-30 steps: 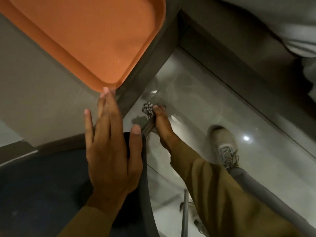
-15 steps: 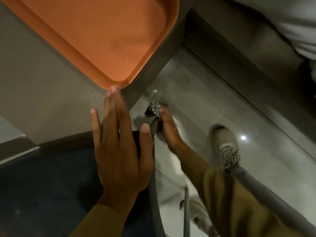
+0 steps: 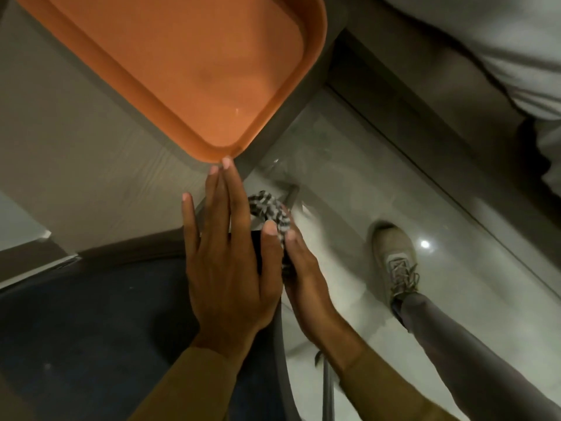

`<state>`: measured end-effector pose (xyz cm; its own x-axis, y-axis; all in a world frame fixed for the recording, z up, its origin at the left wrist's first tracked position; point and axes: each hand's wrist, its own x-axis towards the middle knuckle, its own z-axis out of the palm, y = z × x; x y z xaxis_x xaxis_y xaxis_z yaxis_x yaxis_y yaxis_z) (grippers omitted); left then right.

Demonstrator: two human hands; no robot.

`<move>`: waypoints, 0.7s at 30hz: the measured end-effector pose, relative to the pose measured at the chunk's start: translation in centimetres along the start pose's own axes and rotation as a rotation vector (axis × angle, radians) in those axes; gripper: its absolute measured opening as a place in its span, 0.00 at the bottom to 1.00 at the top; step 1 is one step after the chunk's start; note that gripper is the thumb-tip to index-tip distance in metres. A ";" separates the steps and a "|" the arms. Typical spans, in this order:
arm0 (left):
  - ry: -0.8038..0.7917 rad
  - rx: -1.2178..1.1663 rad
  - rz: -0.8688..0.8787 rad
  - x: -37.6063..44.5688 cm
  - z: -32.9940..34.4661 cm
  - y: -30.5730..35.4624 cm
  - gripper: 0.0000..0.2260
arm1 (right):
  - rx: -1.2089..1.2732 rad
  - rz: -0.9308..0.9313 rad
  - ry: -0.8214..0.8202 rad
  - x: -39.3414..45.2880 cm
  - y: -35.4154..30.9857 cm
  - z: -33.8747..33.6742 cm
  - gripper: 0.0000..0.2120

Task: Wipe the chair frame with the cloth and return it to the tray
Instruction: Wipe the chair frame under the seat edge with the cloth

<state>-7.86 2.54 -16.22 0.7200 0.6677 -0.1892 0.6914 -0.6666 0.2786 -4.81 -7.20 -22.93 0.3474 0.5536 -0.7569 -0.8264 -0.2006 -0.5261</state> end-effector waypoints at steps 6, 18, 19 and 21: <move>0.007 -0.026 0.015 -0.2 0.3 -0.2 0.32 | 0.121 0.318 0.273 12.0 1.0 -1.2 0.26; -0.006 -0.001 -0.005 -0.2 -0.1 0.3 0.32 | 0.011 0.019 0.029 -0.9 -1.1 0.1 0.28; -0.004 -0.003 0.002 -0.2 -0.1 0.2 0.32 | -0.026 0.013 0.049 0.8 -0.6 -0.2 0.29; 0.002 -0.010 0.013 -0.2 0.1 0.0 0.31 | -0.082 0.072 0.111 5.0 0.4 -0.9 0.27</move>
<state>-8.03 2.37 -16.24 0.7288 0.6597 -0.1835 0.6813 -0.6720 0.2901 -3.00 -5.30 -27.28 0.3390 0.4431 -0.8299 -0.8137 -0.3046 -0.4950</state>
